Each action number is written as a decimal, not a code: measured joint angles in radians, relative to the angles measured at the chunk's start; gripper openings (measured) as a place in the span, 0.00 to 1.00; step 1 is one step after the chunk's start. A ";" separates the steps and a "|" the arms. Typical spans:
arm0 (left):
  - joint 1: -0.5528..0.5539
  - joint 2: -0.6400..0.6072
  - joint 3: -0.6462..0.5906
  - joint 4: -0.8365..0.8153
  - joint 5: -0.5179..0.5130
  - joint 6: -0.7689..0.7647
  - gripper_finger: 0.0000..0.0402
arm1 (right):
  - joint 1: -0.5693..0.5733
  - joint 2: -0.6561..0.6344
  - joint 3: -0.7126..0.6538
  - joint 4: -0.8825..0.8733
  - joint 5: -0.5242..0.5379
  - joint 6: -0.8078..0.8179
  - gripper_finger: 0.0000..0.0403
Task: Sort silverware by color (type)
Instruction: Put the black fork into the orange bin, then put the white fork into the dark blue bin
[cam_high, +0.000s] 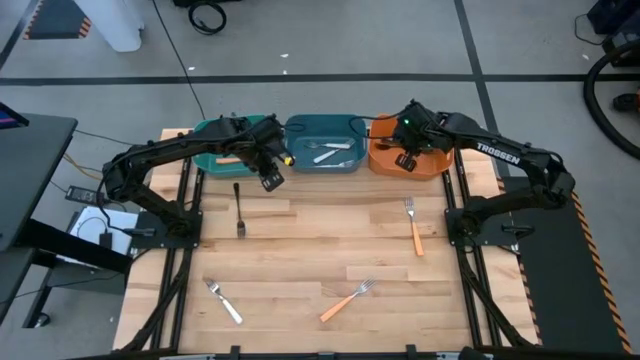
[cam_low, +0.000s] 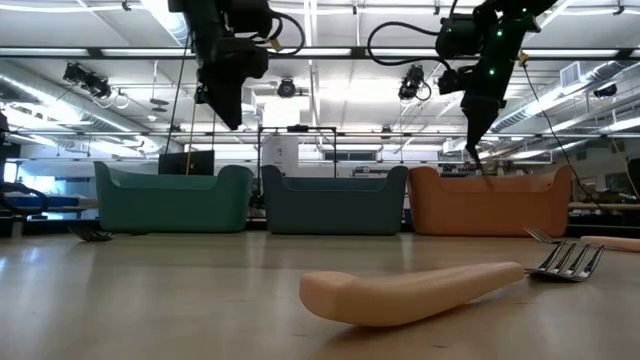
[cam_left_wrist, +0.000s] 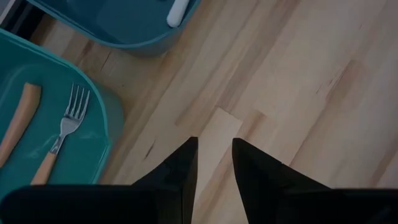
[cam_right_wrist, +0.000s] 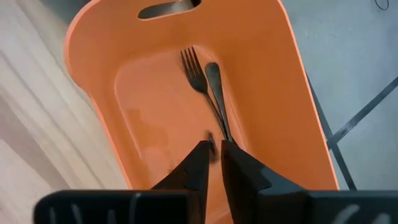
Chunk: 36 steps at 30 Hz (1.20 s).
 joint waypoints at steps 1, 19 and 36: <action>-0.001 0.000 0.000 -0.003 0.000 -0.008 0.27 | 0.000 0.000 0.000 0.000 0.000 0.003 0.14; -0.296 0.000 0.000 -0.254 0.001 -0.419 0.27 | 0.000 -0.001 0.000 0.001 0.042 0.061 0.25; -0.769 0.001 0.000 -0.406 0.018 -1.198 0.27 | 0.018 -0.006 0.000 -0.044 0.037 0.206 0.25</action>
